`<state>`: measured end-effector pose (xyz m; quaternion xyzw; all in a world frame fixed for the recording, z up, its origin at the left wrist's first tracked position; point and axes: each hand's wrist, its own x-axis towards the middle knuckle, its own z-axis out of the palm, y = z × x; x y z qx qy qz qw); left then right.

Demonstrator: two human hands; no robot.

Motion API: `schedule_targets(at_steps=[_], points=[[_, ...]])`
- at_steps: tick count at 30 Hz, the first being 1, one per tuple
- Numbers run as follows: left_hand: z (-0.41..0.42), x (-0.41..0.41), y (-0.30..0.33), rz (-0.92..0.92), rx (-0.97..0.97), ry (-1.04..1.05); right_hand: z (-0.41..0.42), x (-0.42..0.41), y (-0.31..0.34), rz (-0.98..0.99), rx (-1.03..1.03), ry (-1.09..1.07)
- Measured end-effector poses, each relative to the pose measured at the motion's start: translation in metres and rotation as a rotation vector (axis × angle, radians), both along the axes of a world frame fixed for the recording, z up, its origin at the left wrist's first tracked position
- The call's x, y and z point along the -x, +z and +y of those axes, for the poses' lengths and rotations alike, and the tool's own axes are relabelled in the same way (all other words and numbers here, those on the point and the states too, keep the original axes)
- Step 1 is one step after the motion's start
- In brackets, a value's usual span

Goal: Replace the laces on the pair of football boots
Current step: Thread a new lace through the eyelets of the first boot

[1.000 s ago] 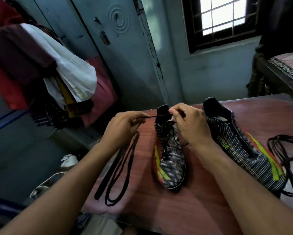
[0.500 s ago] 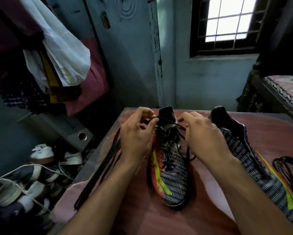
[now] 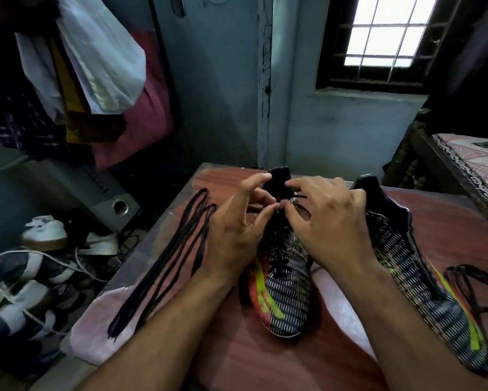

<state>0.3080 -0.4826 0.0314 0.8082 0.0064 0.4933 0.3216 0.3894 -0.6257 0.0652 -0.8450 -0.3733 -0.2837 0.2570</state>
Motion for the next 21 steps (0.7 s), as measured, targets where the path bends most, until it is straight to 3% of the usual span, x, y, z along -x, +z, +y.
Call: schedule_targets(at_steps=[4,11,15,21], points=[[0.003,0.000,0.001,-0.004,0.008,0.012,0.003,-0.007,-0.009,0.041,-0.022,0.123],[0.012,-0.007,-0.001,0.120,0.039,0.013,0.004,-0.015,-0.018,0.247,-0.299,0.232],[0.024,-0.011,-0.008,0.313,-0.063,-0.063,0.006,-0.016,-0.017,0.247,-0.290,0.230],[0.038,-0.008,-0.005,0.299,-0.004,-0.126,0.006,-0.013,-0.016,0.199,-0.235,0.190]])
